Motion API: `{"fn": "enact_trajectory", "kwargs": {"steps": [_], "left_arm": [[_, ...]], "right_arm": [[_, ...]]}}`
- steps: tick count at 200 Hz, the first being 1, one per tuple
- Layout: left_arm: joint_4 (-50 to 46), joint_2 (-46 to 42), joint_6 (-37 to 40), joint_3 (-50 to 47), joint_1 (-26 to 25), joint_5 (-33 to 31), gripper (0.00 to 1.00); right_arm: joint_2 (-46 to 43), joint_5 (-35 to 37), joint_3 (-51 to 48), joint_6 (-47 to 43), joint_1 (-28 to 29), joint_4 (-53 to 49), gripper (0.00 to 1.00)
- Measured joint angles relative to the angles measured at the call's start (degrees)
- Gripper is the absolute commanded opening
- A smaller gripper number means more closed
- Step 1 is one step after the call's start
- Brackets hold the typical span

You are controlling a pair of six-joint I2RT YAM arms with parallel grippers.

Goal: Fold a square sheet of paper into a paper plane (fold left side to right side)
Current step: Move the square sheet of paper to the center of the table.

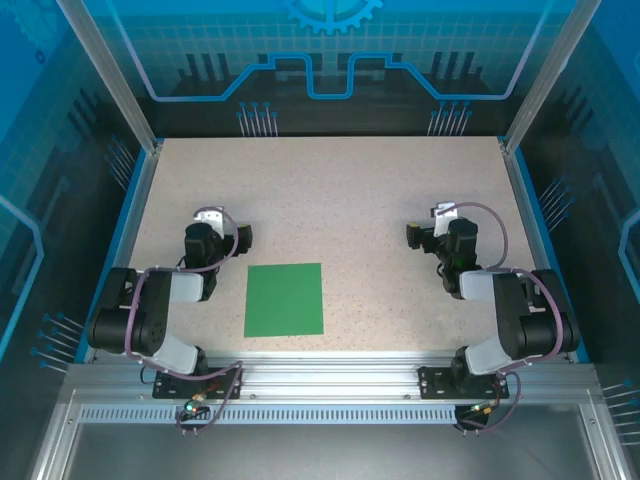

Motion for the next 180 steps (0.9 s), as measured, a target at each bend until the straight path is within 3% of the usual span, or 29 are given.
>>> {"fn": "enact_trajectory", "kwargs": {"steps": [180], "left_arm": [[-0.6, -0.2, -0.2, 0.1, 0.0, -0.2, 0.99]], "right_arm": [[0.0, -1.9, 0.0, 0.0, -0.1, 0.0, 1.00]]}}
